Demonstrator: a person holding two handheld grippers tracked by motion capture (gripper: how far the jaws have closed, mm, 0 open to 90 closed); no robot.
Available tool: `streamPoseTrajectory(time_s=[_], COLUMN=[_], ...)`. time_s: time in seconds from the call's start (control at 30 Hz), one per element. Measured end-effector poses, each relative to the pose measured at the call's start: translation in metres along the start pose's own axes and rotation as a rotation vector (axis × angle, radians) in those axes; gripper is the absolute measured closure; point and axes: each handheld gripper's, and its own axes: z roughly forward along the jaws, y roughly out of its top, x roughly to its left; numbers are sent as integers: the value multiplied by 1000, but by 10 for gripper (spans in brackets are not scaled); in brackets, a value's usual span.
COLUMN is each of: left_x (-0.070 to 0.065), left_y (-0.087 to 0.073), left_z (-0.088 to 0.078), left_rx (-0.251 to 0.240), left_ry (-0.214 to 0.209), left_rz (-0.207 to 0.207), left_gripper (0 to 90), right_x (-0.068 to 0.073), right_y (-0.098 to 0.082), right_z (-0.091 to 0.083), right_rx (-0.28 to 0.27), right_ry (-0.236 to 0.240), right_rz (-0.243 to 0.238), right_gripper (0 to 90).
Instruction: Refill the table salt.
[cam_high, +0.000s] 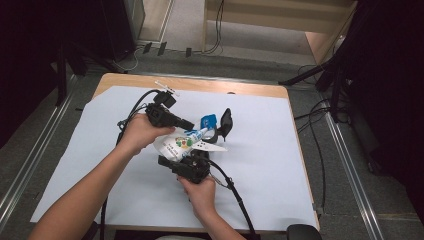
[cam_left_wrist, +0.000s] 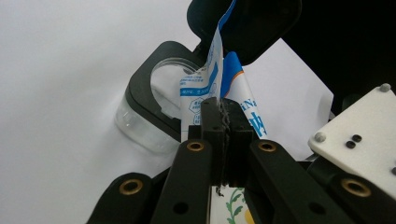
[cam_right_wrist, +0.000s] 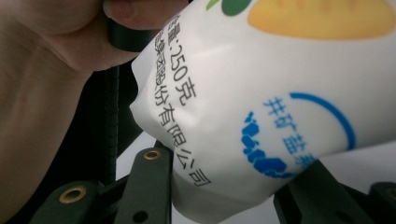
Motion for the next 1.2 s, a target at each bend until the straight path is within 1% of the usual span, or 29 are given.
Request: streamPoseTrajectory(time_s=[0.07,0.17,0.2,0.27,0.33,0.47,0.53,0.67,0.73,0.87,1.0,1.1,1.17,1.2], left_x=[-1,-2,-2,-2,-2,-2,-1,1,2,2,1,1,1,1], left_y=[0,0,0,0,0,0,0,-1,-2,-3,-2,-2,-1,-1], left_z=[2,4,4,3,3,1,0,-3,-5,-6,-5,-4,-4,-4], left_rx=[2,8,8,7,4,6,3,0,2,7,7,-4,-5,-7], left_ry=[-5,6,-2,-3,-1,-1,0,-10,1,-5,-1,-4,-1,-1], left_rz=[-9,-1,-3,-4,-3,-1,7,15,25,33,31,8,2,1], left_gripper=[900,900,900,900,900,892,883,867,858,854,894,900,900,900], right_x=[-1,-1,-2,-2,-3,-3,-2,-1,-1,-1,0,-1,-1,0], right_y=[1,2,3,3,4,4,3,2,2,3,4,6,7,7], right_z=[1,2,2,2,1,1,0,-1,-1,-3,-2,-2,-2,-2], right_rx=[18,28,31,34,28,15,8,-3,-9,-18,-27,-26,-20,-16], right_ry=[-9,-24,-24,-32,-32,-24,-19,-10,-2,8,20,27,28,25], right_rz=[-10,-23,-25,-31,-33,-25,-16,-16,-15,-5,-2,-7,-2,-12], right_gripper=[636,620,621,662,683,701,708,710,711,712,709,690,675,663])
